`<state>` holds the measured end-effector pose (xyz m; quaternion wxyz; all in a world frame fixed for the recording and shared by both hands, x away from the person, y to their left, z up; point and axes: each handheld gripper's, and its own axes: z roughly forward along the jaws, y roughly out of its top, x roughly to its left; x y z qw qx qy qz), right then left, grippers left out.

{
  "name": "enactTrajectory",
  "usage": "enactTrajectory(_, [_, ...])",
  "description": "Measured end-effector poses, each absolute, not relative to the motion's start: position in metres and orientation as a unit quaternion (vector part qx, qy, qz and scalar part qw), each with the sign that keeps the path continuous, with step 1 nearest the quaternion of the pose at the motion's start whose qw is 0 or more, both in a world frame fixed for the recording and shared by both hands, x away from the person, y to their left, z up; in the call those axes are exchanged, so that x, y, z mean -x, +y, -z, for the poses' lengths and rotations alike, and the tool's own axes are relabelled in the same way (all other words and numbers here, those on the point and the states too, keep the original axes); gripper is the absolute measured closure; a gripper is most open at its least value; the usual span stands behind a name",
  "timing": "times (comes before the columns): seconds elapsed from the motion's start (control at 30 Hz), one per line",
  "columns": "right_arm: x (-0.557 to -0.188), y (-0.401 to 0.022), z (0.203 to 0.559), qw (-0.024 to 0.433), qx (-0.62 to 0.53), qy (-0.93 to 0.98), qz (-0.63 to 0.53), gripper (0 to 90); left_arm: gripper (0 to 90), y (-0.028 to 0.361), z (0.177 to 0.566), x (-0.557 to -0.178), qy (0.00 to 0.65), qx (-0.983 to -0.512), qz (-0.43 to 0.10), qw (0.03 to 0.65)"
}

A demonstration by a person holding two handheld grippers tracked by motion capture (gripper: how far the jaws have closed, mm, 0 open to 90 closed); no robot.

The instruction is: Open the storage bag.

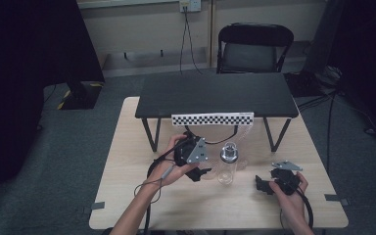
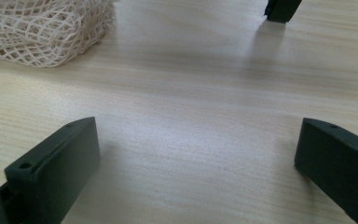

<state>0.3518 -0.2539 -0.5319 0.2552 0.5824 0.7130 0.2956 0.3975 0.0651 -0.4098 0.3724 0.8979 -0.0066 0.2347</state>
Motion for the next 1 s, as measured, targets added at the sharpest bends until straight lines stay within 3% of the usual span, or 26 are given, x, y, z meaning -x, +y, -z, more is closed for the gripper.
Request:
enactTrajectory(0.37, [-0.352,-0.254,0.532,0.255,-0.582,0.713,-0.296,0.0,4.3,0.046,0.427,-0.415,-0.031,-0.899,-0.249,0.358])
enactTrajectory(1.0, [-0.351,-0.255,0.532,0.253,-0.577,0.717,-0.298,0.0,0.3,0.044,0.444,-0.428,-0.028,-0.935,-0.156,0.317])
